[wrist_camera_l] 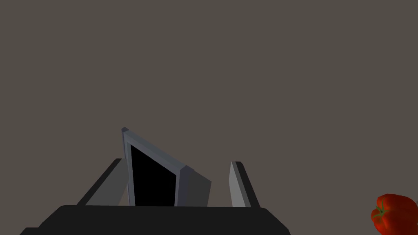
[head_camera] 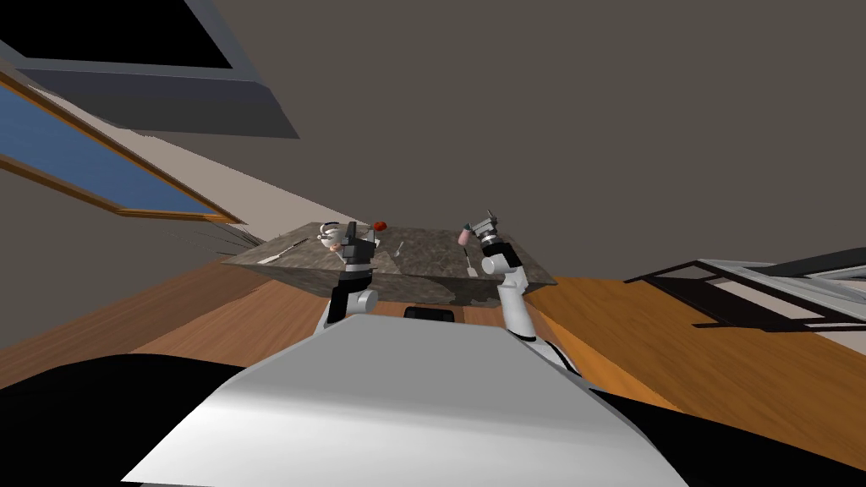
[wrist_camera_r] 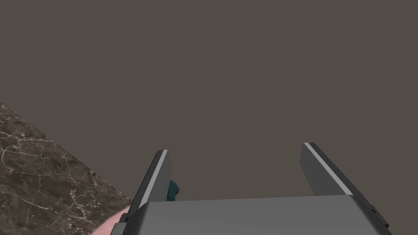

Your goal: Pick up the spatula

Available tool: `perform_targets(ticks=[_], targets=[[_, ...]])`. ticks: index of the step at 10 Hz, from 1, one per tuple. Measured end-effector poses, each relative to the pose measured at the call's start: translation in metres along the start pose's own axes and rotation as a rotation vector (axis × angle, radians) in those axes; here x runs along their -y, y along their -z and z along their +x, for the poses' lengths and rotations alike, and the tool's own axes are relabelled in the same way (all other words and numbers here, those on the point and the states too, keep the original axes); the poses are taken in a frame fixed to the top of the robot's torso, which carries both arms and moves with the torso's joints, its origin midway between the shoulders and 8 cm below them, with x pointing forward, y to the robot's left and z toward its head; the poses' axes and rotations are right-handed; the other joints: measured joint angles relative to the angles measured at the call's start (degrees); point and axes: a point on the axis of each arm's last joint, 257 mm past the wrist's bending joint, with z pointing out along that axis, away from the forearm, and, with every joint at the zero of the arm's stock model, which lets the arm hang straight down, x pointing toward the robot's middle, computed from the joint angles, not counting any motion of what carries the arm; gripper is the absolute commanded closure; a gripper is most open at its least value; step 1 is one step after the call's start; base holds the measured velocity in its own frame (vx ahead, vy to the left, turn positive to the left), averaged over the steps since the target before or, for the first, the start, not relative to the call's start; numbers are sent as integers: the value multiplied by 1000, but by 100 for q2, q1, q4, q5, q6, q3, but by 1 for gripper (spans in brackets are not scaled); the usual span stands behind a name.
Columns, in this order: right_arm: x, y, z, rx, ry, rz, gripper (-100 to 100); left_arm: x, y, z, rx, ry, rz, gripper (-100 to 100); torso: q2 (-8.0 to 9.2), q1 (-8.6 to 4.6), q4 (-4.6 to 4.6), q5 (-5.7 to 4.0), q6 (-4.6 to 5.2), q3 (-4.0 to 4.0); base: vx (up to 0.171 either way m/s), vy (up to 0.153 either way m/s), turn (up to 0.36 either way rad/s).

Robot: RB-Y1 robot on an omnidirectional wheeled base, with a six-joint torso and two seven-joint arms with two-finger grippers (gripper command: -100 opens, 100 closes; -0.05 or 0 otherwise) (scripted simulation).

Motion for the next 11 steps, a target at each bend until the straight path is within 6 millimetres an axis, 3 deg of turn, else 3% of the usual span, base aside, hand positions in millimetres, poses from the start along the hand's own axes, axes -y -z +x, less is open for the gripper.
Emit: perform_targets(ticks=[6, 11], targets=[[31, -29, -22, 92, -161, 138, -100, 0, 0, 0, 0, 0, 0, 0, -2, 2, 0, 0, -1, -1, 8, 13, 12], [62, -40, -45, 203, -283, 251, -100, 0, 0, 0, 0, 0, 0, 0, -1, 1, 0, 0, 0, 0, 8, 12, 5]])
